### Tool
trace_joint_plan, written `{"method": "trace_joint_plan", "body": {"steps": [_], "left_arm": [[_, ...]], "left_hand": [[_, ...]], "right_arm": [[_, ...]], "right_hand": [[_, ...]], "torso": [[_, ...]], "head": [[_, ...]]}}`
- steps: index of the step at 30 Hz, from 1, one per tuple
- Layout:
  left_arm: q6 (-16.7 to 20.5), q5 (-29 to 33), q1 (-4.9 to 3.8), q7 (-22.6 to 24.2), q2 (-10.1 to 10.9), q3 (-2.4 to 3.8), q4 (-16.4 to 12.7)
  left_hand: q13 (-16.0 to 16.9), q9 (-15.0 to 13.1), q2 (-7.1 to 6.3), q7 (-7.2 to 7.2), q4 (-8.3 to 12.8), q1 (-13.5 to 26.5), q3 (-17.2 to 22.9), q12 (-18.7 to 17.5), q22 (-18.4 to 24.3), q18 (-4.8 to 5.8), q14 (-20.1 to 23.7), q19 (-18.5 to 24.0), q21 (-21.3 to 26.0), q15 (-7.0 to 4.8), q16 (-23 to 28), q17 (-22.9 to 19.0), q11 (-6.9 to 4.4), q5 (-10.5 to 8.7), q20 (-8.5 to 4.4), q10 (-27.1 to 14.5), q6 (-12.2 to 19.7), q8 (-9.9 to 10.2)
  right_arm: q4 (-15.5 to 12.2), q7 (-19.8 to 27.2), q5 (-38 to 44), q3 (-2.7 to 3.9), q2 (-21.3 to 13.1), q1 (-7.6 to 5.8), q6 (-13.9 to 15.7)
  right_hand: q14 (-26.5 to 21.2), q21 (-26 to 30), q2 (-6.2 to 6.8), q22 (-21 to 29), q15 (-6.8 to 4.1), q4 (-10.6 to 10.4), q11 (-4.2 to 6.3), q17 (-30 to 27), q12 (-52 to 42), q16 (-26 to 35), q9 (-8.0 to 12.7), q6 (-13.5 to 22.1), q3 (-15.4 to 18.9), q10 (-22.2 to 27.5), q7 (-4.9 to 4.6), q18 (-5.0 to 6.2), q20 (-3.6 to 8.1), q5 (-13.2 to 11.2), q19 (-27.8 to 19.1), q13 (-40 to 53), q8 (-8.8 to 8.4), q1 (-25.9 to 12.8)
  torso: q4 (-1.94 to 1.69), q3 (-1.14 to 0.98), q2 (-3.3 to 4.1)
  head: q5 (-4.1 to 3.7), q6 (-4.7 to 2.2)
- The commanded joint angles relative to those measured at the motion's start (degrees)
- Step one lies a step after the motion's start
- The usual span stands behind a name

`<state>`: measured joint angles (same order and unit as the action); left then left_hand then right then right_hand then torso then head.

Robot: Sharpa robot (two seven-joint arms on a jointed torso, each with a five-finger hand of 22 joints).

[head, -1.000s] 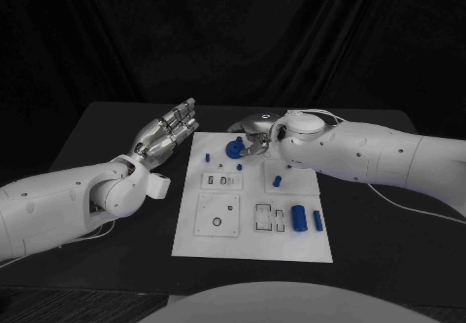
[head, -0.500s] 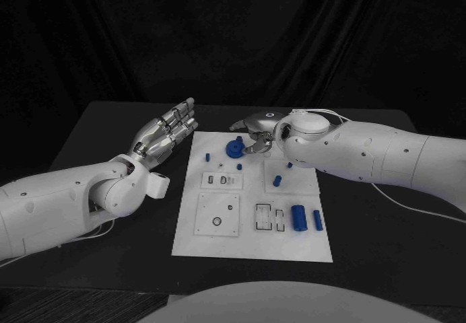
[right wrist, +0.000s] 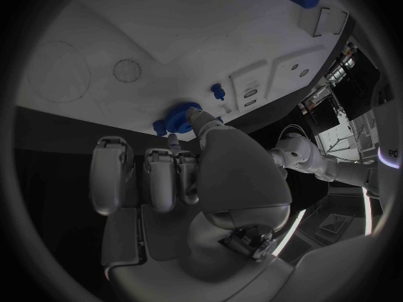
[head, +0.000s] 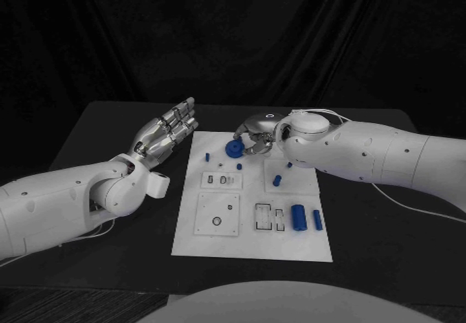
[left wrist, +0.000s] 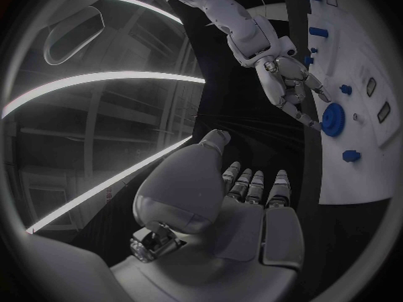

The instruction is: Assemble the parts on the task board

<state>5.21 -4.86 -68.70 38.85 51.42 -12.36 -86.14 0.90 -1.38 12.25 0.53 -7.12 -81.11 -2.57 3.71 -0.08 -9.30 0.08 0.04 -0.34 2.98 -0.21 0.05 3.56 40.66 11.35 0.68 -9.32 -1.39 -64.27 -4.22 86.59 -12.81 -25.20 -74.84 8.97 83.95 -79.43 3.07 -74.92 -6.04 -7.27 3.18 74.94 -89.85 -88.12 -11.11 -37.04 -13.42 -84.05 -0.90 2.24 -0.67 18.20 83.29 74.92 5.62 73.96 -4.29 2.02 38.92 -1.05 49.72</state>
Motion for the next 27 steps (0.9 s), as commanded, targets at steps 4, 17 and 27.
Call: {"method": "trace_joint_plan", "body": {"steps": [4,17,27], "left_arm": [[-0.61,0.00,0.00,1.86,-0.04,0.05,-0.14],[-0.53,0.00,0.00,1.87,0.27,0.05,-0.36],[-0.43,0.00,0.00,1.86,0.72,0.05,-0.47]], "left_hand": [[-0.06,-0.09,0.18,0.38,-0.03,0.48,0.43,-0.01,0.08,-0.96,-0.08,-0.04,0.34,0.30,0.21,-0.05,0.46,-0.28,0.31,0.09,-0.09,-0.18],[-0.02,-0.09,0.34,0.40,0.04,0.49,0.62,0.18,0.08,-0.97,-0.08,-0.04,0.34,0.39,0.21,-0.05,0.69,-0.27,0.38,0.14,-0.16,-0.19],[-0.01,-0.09,0.35,0.35,0.08,0.51,0.69,0.21,0.08,-0.97,-0.08,-0.04,0.34,0.45,0.21,-0.05,0.84,-0.27,0.41,0.15,-0.17,-0.18]], "right_arm": [[-0.15,-0.64,0.10,0.01,-0.12,0.20,-1.84],[-0.17,-0.72,0.10,0.01,-1.07,0.22,0.24],[-3.94,0.19,0.10,0.01,-5.91,-1.08,7.31]], "right_hand": [[5.16,0.45,-1.33,-10.53,0.04,-0.18,-0.02,12.64,-0.15,0.29,-0.29,-4.52,-0.31,-5.95,-0.48,0.58,0.10,1.49,0.09,15.08,0.77,-0.01],[5.36,0.31,-1.72,-11.00,1.06,-0.71,-1.35,13.14,-0.15,-0.15,-0.96,-13.92,-1.21,-5.95,-2.21,0.49,-0.80,2.27,0.43,15.08,2.85,-1.05],[4.97,1.56,-0.78,-10.75,1.17,-0.70,-1.36,12.03,-0.15,0.89,-1.23,-11.68,-0.34,-5.95,-2.09,0.77,-1.04,-1.32,-0.03,15.08,0.70,-1.15]], "torso": [[-0.04,-0.02,0.00],[-0.03,0.02,0.01],[-0.10,0.01,-0.01]], "head": [[-0.21,-0.01],[0.26,0.21],[0.30,-0.13]]}}
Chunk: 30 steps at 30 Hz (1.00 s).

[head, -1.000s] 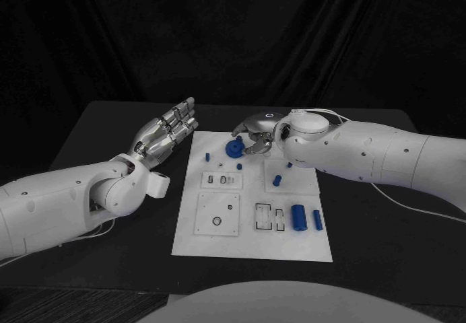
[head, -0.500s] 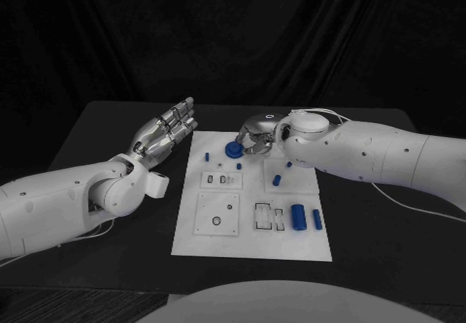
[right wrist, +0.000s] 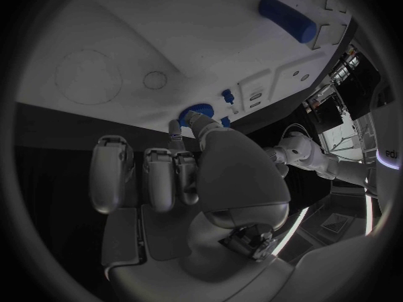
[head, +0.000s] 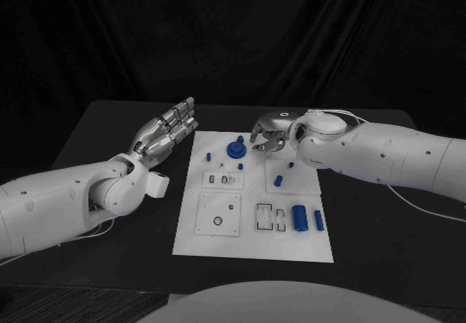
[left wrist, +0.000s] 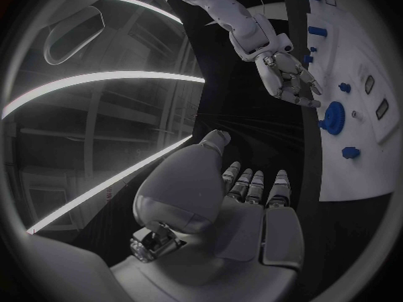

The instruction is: Assemble the parts on the task board

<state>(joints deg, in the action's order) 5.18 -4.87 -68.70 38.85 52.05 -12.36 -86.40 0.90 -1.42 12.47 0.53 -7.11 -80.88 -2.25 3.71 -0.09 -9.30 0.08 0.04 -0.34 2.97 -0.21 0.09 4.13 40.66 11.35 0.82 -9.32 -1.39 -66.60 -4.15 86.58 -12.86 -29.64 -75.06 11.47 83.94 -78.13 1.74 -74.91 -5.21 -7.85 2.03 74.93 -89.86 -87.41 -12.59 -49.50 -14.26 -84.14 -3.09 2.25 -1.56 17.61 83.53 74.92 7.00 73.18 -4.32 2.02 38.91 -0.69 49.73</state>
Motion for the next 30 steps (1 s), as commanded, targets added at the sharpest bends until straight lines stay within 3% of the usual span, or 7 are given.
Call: {"method": "trace_joint_plan", "body": {"steps": [1,8,11,15,18,21,30], "left_arm": [[-0.39,0.00,-0.01,1.85,0.17,0.05,-0.22],[-0.22,0.00,0.00,1.74,0.65,0.05,-0.34],[-0.13,0.00,0.00,1.70,0.87,0.04,-0.40],[-0.15,0.00,0.00,1.64,0.95,0.04,-0.43],[-0.23,0.00,0.01,1.62,0.96,0.04,-0.42],[-0.30,0.00,0.02,1.56,1.01,0.04,-0.39],[-0.60,0.00,0.09,1.47,0.92,0.04,-0.32]], "left_hand": [[-0.01,-0.05,0.13,0.35,0.07,0.28,0.37,0.21,0.09,-0.97,-0.08,-0.04,0.34,0.46,0.21,-0.09,0.28,-0.27,0.41,0.01,-0.17,-0.18],[0.04,-0.07,0.07,0.21,0.19,0.36,0.48,0.47,0.09,-0.97,-0.08,-0.04,0.34,0.65,0.21,-0.09,0.62,-0.28,0.50,0.10,-0.32,-0.21],[0.05,-0.07,0.06,0.19,0.20,0.37,0.50,0.50,0.09,-0.97,-0.08,-0.04,0.34,0.67,0.21,-0.09,0.65,-0.28,0.51,0.12,-0.34,-0.21],[0.07,-0.08,0.00,0.12,0.27,0.43,0.55,0.60,0.09,-0.98,-0.08,-0.04,0.34,0.79,0.21,-0.09,0.79,-0.28,0.56,0.17,-0.44,-0.23],[0.08,-0.08,-0.01,0.11,0.29,0.45,0.56,0.64,0.09,-0.98,-0.08,-0.04,0.34,0.84,0.21,-0.09,0.82,-0.27,0.57,0.18,-0.43,-0.23],[0.08,-0.08,-0.01,0.11,0.29,0.45,0.56,0.64,0.09,-0.98,-0.08,-0.04,0.34,0.84,0.21,-0.09,0.82,-0.27,0.57,0.18,-0.43,-0.23],[0.08,-0.08,-0.01,0.06,0.34,0.48,0.63,0.68,0.09,-0.98,-0.08,-0.04,0.34,0.97,0.21,-0.09,0.94,-0.26,0.59,0.21,-0.43,-0.22]], "right_arm": [[-2.42,-0.06,0.11,0.06,-2.26,-1.24,4.92],[-11.13,-3.25,0.11,-0.08,-10.70,-4.60,2.38],[-15.22,-4.64,0.37,-0.51,-15.18,-5.70,0.99],[-18.81,-4.49,1.41,-1.01,-20.46,-6.16,1.25],[-20.52,-4.27,3.28,-1.16,-23.46,-5.50,1.60],[-21.52,-3.93,5.40,-1.24,-26.13,-4.19,2.58],[-18.57,-3.12,5.05,-1.32,-28.19,-0.72,5.74]], "right_hand": [[4.98,0.26,0.55,-10.76,0.34,-0.12,-0.22,12.04,-0.14,0.17,0.25,0.78,0.50,-5.86,0.09,0.77,-0.16,-0.73,-0.27,15.08,-0.68,-0.38],[4.14,2.84,0.69,-9.98,0.08,-1.43,0.12,9.65,1.81,2.49,0.85,1.45,1.57,-3.66,0.53,1.30,0.05,-5.33,-1.34,13.04,-2.12,-1.04],[2.01,8.57,0.50,-7.94,-0.19,-2.12,0.50,3.17,7.53,9.24,1.55,1.50,2.39,1.40,0.89,2.36,0.35,-6.87,-3.69,7.38,-2.96,-0.58],[1.43,12.17,0.22,-6.52,-0.79,-2.79,1.05,-2.15,17.51,14.99,2.61,2.01,3.08,5.87,1.56,2.84,0.85,-7.04,-3.92,-2.24,-3.13,0.38],[2.46,10.03,0.42,-7.27,-1.26,-2.95,1.49,-2.02,22.44,14.70,3.43,2.86,3.41,6.16,2.15,2.31,1.30,-6.84,-2.12,-7.05,-3.25,0.81],[1.74,10.75,0.09,-7.11,-0.95,-3.65,1.91,-9.27,26.02,21.80,5.05,4.52,4.19,3.70,2.92,2.29,1.18,-7.31,-1.70,-10.74,-3.18,0.58],[2.26,9.25,0.34,-7.80,-0.71,-3.78,1.56,-10.18,22.94,22.16,5.78,4.29,5.04,1.07,2.19,1.94,0.94,-7.81,-0.83,-7.83,-3.11,0.54]], "torso": [[-0.05,0.00,0.01],[-0.01,-0.02,-0.04],[0.13,0.02,-0.12],[0.23,0.02,-0.15],[0.28,0.07,-0.19],[0.28,0.10,-0.17],[0.63,0.21,-0.23]], "head": [[-0.03,-0.17],[-0.13,-0.46],[-0.09,-0.45],[-0.30,-0.50],[-0.29,-0.60],[-0.29,-0.56],[-0.05,-0.67]]}}
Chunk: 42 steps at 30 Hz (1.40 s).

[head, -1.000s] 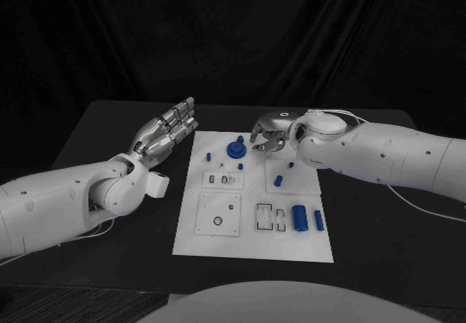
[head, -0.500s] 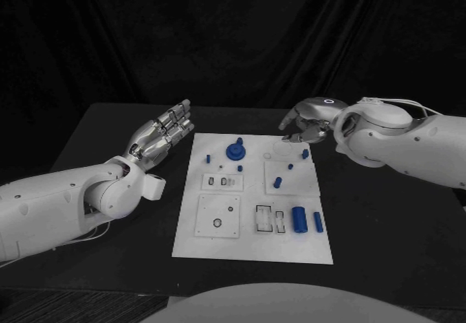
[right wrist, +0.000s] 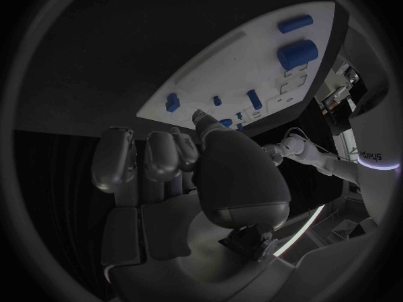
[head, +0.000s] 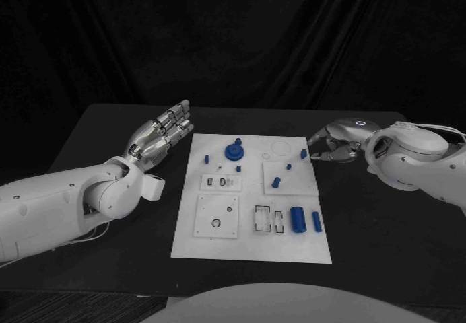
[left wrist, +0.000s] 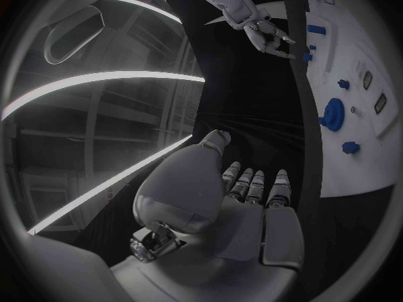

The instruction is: Assemble the parts on the task board

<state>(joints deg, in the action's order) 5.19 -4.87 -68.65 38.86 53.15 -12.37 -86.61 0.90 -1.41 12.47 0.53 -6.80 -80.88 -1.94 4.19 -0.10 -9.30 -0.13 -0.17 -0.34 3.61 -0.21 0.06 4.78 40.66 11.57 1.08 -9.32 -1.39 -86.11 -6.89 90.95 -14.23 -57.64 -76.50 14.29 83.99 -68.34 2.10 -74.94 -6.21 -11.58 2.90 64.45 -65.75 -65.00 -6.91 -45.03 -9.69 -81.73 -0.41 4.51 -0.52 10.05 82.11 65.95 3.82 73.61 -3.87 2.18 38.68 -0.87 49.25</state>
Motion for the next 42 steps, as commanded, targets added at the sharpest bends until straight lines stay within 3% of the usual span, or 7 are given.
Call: {"method": "trace_joint_plan", "body": {"steps": [1,10,13,17,22,37,42], "left_arm": [[-0.64,0.01,0.06,1.45,-0.19,0.05,-0.11],[-0.92,0.01,0.14,1.28,-0.19,0.04,-0.08],[-0.99,0.01,0.16,1.28,-0.21,0.04,-0.10],[-1.13,0.01,0.18,1.16,-0.13,0.04,-0.12],[-1.24,0.01,0.19,1.02,0.01,0.04,-0.17],[-1.31,0.01,0.23,0.88,0.19,0.04,-0.25],[-1.35,0.01,0.24,0.83,0.16,0.04,-0.22]], "left_hand": [[0.08,-0.09,-0.01,0.06,0.02,0.48,0.32,0.20,0.10,-0.98,0.13,0.17,0.34,0.34,0.21,-0.06,0.28,-0.26,0.37,-0.05,-0.43,-0.22],[0.09,-0.08,0.01,0.03,0.05,0.50,0.37,0.25,0.10,-0.99,0.13,0.17,0.34,0.43,0.21,-0.06,0.36,-0.26,0.38,-0.03,-0.39,-0.21],[0.09,-0.08,0.01,0.03,0.05,0.50,0.37,0.25,0.10,-0.99,0.13,0.17,0.34,0.43,0.21,-0.06,0.36,-0.26,0.38,-0.03,-0.39,-0.21],[0.09,-0.09,0.03,0.02,0.07,0.51,0.41,0.25,0.10,-0.98,0.13,0.17,0.34,0.47,0.21,-0.06,0.41,-0.26,0.39,-0.03,-0.45,-0.22],[0.07,-0.27,0.01,1.98,0.40,0.83,0.89,0.29,0.10,-0.99,0.13,0.17,0.34,0.34,0.21,-0.06,-0.09,-0.30,0.47,-0.04,-1.81,-0.50],[0.07,-0.27,0.01,2.02,0.42,0.85,0.92,0.31,0.10,-0.99,0.13,0.17,0.34,0.32,0.21,-0.06,-0.10,-0.30,0.48,-0.04,-1.85,-0.51],[0.07,-0.26,-0.01,1.88,0.46,0.88,0.96,0.29,0.10,-0.99,0.13,0.17,0.34,0.34,0.21,-0.06,0.03,-0.31,0.48,-0.04,-1.80,-0.50]], "right_arm": [[1.21,-0.43,0.36,0.05,-0.17,0.95,3.31],[2.69,-0.33,-0.81,0.04,0.75,2.46,5.54],[3.21,-0.08,-0.92,0.04,1.30,2.88,6.17],[3.73,-0.01,-0.98,0.04,1.91,3.35,7.13],[4.48,-0.18,-1.01,0.04,2.59,3.95,8.07],[6.27,-1.16,-1.03,0.05,4.34,5.17,9.76],[6.47,-1.71,-1.03,0.05,4.54,5.23,9.49]], "right_hand": [[2.29,-0.78,0.02,-7.86,0.26,-0.01,0.68,0.51,-1.63,-0.49,0.13,-0.16,0.51,-1.53,-0.55,-0.36,-0.09,-0.28,0.69,1.58,0.06,0.18],[2.57,-1.28,0.20,-8.14,0.15,0.26,0.60,0.81,-3.81,-1.08,0.33,-0.25,0.74,-2.35,-0.85,-0.44,-0.01,0.05,1.00,3.60,0.12,0.59],[2.69,-1.50,0.05,-8.44,0.16,0.95,0.38,0.94,-4.86,-1.68,0.36,-1.25,0.33,-2.37,-1.31,-0.50,0.02,5.17,1.22,4.61,0.43,1.77],[2.66,-1.35,0.16,-8.47,0.18,1.13,0.33,0.78,-5.40,-1.67,0.38,-1.18,0.23,-2.39,-1.43,-0.48,0.00,6.10,1.21,5.15,0.33,2.04],[2.62,-1.21,0.32,-8.46,0.17,1.12,0.27,0.64,-5.93,-1.60,0.44,-0.86,0.31,-2.46,-1.60,-0.45,0.01,6.03,1.18,5.67,0.15,1.97],[2.27,2.95,1.11,-7.68,0.41,0.37,-0.54,-0.58,-15.87,-1.58,-0.94,2.39,1.73,-2.04,-2.34,0.21,-0.10,2.58,0.66,15.80,0.08,1.24],[2.18,3.30,1.19,-7.69,0.59,0.00,-0.77,-1.09,-12.88,-1.53,-1.54,3.92,2.18,1.96,-2.43,0.21,-0.26,1.88,0.88,13.14,0.04,1.04]], "torso": [[0.21,0.02,0.04],[0.28,-0.07,-0.04],[0.14,-0.09,-0.02],[0.00,0.03,0.00],[0.05,0.12,-0.05],[0.06,0.11,-0.05],[0.04,0.10,-0.04]], "head": [[0.18,-0.25],[0.34,-0.04],[0.17,-0.06],[0.20,-0.03],[0.24,0.18],[0.35,0.19],[0.29,0.16]]}}
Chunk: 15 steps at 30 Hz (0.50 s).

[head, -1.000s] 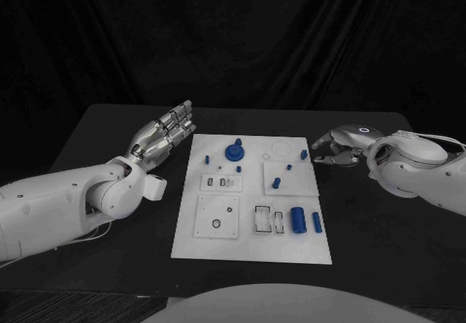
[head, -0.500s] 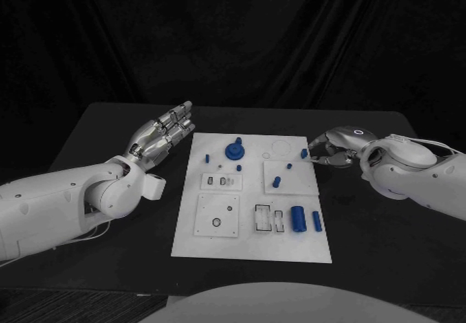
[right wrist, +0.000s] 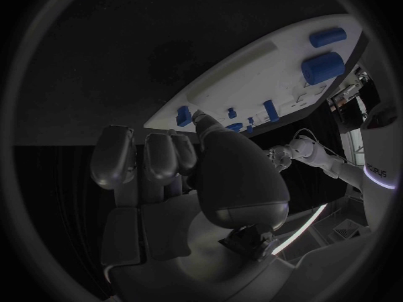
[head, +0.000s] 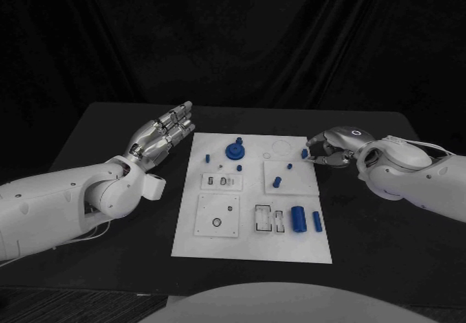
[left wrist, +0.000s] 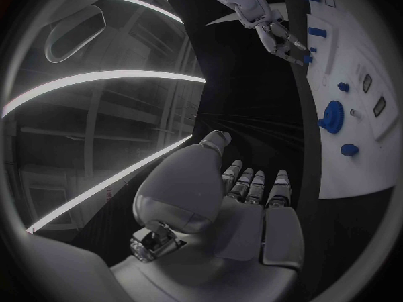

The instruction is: Assemble the parts on the task board

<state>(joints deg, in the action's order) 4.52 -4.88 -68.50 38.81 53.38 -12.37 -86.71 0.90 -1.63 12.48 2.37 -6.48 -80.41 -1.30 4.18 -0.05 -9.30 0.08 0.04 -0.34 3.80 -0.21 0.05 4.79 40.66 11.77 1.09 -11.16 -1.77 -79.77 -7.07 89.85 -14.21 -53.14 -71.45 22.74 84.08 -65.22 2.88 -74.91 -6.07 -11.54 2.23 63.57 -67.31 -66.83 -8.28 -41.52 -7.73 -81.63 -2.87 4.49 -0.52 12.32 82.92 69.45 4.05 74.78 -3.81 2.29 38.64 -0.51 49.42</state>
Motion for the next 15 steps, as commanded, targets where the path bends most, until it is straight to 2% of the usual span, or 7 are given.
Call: {"method": "trace_joint_plan", "body": {"steps": [1,6,15], "left_arm": [[-0.68,0.01,0.09,0.87,-0.08,0.05,-0.11],[-0.72,0.01,0.10,0.84,-0.13,0.05,-0.08],[-0.78,0.01,0.13,0.81,-0.17,0.05,-0.01]], "left_hand": [[0.07,-0.04,-0.02,0.04,0.14,0.41,0.33,0.29,0.05,-0.99,-0.08,-0.04,0.34,0.14,0.21,-0.05,0.02,-0.31,0.28,-0.06,0.05,-0.12],[0.07,-0.04,-0.02,0.04,0.14,0.41,0.33,0.29,0.05,-0.99,-0.08,-0.04,0.34,0.14,0.21,-0.05,0.02,-0.31,0.28,-0.06,0.05,-0.12],[0.07,-0.01,-0.04,-0.10,0.19,0.44,0.37,0.31,0.05,-0.99,-0.08,-0.04,0.34,0.19,0.21,-0.05,0.16,-0.34,0.29,-0.06,0.15,-0.09]], "right_arm": [[0.19,-1.58,0.07,0.03,0.09,0.19,1.01],[0.53,-1.59,0.07,0.03,0.43,0.21,0.82],[1.58,-1.43,0.07,0.03,1.48,0.28,0.35]], "right_hand": [[2.09,0.18,0.41,-7.71,0.45,-0.04,-0.10,-0.22,-11.33,0.29,-0.16,0.41,0.21,1.87,0.04,0.24,-0.26,-0.39,0.07,9.64,-0.18,-0.13],[2.11,0.09,0.17,-7.83,0.54,-0.11,-0.23,-0.14,-8.54,0.00,-0.60,0.55,0.12,4.95,-0.08,0.19,-0.34,0.23,0.20,7.19,0.00,0.09],[1.81,0.62,0.29,-7.98,0.78,-0.04,-0.49,-0.74,-4.28,0.16,-1.71,-0.44,-0.25,10.01,-0.16,0.23,-0.56,3.22,0.09,3.66,0.60,0.61]], "torso": [[-0.05,-0.01,-0.01],[-0.04,-0.03,-0.03],[-0.02,0.02,-0.07]], "head": [[-0.09,-0.01],[-0.15,-0.01],[-0.16,0.02]]}}
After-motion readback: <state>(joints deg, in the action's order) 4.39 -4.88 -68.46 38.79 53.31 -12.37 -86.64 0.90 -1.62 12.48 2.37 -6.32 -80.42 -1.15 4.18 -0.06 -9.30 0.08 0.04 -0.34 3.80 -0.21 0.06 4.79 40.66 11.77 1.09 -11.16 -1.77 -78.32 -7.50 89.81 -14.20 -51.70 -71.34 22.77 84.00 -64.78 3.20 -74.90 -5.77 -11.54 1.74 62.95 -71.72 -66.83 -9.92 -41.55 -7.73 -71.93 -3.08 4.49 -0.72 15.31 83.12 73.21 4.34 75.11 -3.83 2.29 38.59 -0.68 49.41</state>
